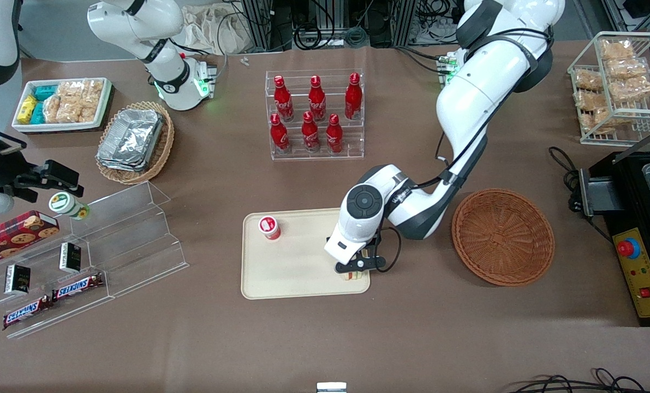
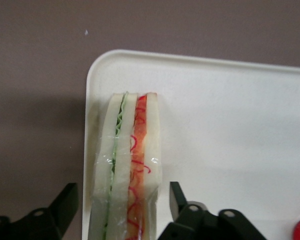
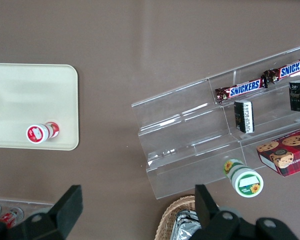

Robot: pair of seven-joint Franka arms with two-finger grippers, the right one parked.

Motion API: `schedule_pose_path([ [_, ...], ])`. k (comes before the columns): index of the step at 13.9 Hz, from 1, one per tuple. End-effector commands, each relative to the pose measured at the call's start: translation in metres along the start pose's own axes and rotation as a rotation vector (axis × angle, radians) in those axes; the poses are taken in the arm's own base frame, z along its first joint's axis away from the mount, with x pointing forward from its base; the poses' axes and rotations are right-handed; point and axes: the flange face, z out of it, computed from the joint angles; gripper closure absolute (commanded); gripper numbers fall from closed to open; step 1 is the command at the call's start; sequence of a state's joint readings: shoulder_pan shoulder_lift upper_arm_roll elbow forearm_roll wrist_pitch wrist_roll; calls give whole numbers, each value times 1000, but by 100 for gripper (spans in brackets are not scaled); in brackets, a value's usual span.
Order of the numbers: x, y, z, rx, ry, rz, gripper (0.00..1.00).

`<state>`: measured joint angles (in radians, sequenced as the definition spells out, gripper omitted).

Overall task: Place sandwich from basket to tray
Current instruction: 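Lower the sandwich onto the tray and open the left gripper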

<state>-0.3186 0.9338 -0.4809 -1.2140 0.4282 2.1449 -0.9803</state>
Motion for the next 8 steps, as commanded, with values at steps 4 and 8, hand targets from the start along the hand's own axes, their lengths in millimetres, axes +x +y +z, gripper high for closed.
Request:
schedule_pose_path([
  [4, 25, -64, -137, 87, 78, -128, 0],
  [8, 40, -154, -237, 51, 101, -252, 0],
])
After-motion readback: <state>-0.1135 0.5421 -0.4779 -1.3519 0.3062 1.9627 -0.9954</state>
